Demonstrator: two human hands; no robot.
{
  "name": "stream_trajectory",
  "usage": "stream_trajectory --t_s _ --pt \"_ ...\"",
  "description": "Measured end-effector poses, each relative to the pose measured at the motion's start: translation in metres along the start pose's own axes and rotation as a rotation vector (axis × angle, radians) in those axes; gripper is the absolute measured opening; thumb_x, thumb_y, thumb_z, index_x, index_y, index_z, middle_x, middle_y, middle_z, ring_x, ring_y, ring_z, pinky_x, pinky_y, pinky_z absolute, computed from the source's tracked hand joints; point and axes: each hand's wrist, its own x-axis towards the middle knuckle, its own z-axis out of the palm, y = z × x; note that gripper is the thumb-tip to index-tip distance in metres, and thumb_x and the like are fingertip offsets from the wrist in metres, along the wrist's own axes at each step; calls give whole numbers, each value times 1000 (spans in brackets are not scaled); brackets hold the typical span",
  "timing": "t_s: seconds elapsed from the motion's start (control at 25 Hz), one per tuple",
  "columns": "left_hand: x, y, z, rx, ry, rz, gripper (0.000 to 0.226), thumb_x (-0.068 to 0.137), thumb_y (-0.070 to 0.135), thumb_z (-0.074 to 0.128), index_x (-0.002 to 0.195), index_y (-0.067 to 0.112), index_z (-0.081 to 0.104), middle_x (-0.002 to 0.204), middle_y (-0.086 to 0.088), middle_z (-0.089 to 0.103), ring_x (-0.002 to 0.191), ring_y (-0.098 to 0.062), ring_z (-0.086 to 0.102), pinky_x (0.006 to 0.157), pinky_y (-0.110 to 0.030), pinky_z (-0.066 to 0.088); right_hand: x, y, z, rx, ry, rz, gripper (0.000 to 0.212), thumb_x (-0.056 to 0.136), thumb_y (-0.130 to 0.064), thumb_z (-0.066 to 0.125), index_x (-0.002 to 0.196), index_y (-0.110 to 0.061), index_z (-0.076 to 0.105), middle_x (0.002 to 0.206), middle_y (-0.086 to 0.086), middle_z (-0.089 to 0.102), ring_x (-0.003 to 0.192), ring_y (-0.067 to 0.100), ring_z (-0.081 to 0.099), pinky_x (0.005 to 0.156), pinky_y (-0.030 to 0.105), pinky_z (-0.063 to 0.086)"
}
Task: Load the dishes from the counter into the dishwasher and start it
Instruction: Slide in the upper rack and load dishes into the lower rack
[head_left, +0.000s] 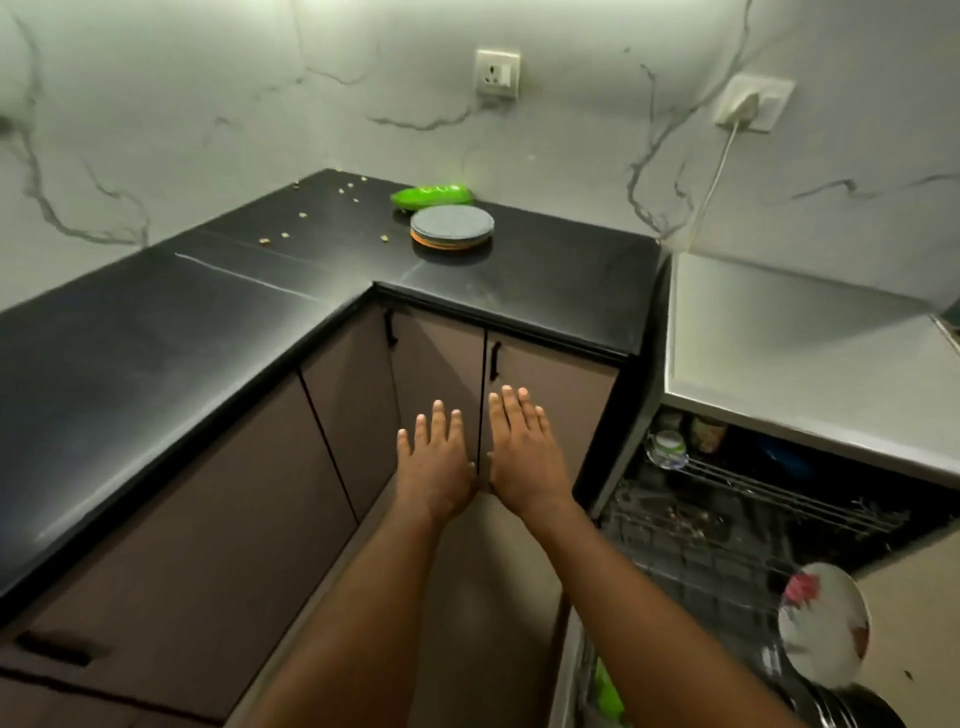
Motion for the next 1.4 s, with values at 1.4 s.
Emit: stream_trajectory --t_s 1.4 --pt "568 -166 -93 282 -450 31 136 69 43 86 155 21 -17 157 -13 -33 144 -44 -24 115 -65 0 576 67 103 -237 -172 54 67 96 -18 45 154 -13 11 162 9 11 149 25 8 121 42 12"
